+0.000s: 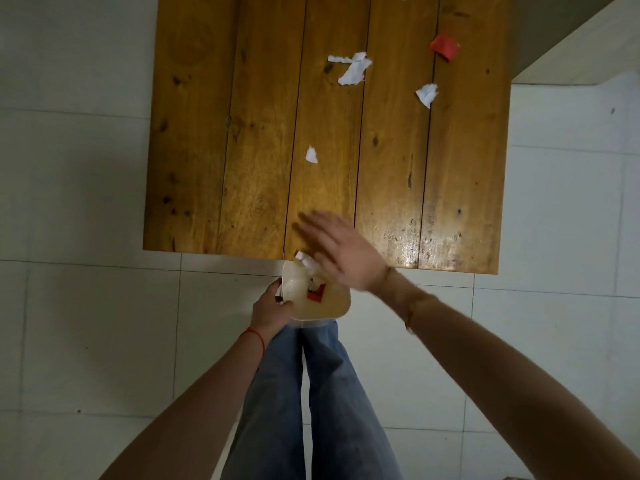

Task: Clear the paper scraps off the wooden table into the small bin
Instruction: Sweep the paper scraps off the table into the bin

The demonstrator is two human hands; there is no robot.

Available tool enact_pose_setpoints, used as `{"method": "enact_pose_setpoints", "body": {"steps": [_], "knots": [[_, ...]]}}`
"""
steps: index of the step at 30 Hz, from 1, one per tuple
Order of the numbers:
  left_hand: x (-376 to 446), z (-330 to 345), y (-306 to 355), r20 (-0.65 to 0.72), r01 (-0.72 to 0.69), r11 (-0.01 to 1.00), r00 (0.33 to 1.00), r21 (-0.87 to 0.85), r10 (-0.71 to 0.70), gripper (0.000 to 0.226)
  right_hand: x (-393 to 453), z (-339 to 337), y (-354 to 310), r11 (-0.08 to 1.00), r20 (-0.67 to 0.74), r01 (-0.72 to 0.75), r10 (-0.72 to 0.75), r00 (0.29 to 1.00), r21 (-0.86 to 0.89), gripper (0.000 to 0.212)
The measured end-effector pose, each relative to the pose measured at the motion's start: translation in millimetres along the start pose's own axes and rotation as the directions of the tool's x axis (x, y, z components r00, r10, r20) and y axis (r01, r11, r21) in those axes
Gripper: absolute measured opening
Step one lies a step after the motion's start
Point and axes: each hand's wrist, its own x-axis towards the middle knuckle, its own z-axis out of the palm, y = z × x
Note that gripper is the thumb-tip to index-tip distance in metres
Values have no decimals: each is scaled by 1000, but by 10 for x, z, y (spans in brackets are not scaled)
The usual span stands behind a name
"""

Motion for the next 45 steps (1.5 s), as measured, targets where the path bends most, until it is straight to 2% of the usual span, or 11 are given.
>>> {"method": "enact_pose_setpoints", "body": {"steps": [3,9,13,19,23,25,28,32,38,41,45], "knots": [[44,-7,-31,-3,22,1000,1000,-18,-22,60,475,-321,201,989,-42,-148,147,988,-17,59],[99,-19,-15,-8,28,999,1000,-41,-28,62,1063,-525,475,945,46,-316,321,946,-89,62],[90,-37,-19,-9,28,999,1000,-33,-28,61,830,-377,355,957,107,-264,277,955,-121,64],[56,-42,-66,-4,33,999,999,-30,-33,60,13,138,-72,989,222,-81,107,969,-126,67],[-50,-57,-110,-1,26,999,1000,-31,-26,55,-395,403,-374,999,266,-7,20,964,-50,57],[-141,-96,-135,-6,25,999,1000,-37,-25,52,-526,451,-541,999,223,-50,51,974,-9,55],[-312,-202,-209,-12,5,1000,1000,0,-5,53,-691,406,-803,971,86,-229,223,971,73,54],[-683,-398,-214,-21,-74,995,997,61,75,57,-912,233,-1175,866,-92,-444,473,876,229,53],[-1403,-630,-53,-27,-288,942,955,172,296,56,-1392,-111,-1755,738,-296,-547,666,685,396,46],[-1721,-668,50,-13,-370,901,924,227,382,56,-1629,-230,-1961,661,-331,-594,748,576,458,46],[-2087,-592,214,28,-506,805,851,310,524,46,-1888,-381,-2135,565,-350,-631,825,443,532,45]]}}
